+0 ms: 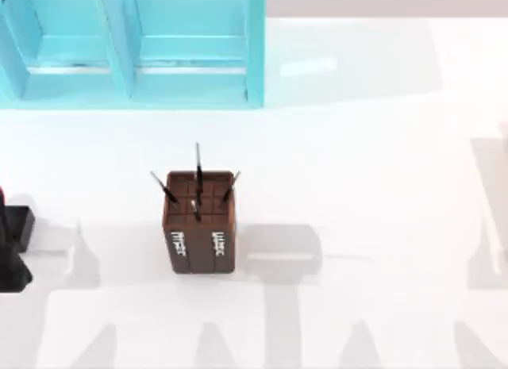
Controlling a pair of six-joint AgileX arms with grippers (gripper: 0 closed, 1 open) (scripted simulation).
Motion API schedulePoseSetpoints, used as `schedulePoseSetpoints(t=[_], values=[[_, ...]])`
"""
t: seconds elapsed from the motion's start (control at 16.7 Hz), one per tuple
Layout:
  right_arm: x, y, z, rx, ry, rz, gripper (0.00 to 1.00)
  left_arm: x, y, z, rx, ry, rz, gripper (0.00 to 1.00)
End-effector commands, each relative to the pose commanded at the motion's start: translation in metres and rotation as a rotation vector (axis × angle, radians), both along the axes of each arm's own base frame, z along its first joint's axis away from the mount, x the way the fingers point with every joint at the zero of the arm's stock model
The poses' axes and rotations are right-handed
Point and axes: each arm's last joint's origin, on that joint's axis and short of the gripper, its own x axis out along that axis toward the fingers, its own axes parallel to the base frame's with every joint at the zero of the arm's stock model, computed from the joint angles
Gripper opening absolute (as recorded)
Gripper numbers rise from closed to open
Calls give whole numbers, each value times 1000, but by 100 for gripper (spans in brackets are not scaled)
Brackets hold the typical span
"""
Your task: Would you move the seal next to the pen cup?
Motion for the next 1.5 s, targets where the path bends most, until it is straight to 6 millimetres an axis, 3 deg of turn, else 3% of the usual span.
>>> schedulePoseSetpoints(t=[0.3, 0.48, 0.66, 0.96, 1.2, 1.5], values=[[0, 0, 0, 0, 0, 0, 100, 0, 1, 11, 5, 58, 6, 100], [0, 0, 0, 0, 0, 0, 100, 5, 2, 39, 16, 191, 12, 100], [0, 0, 0, 0, 0, 0, 100, 23, 4, 74, 27, 402, 16, 100], [0, 0, 0, 0, 0, 0, 100, 94, 11, 107, 34, 890, 12, 100], [0, 0, 0, 0, 0, 0, 100, 156, 19, 107, 28, 1232, 2, 100], [0, 0, 0, 0, 0, 0, 100, 215, 29, 95, 19, 1495, -11, 100]])
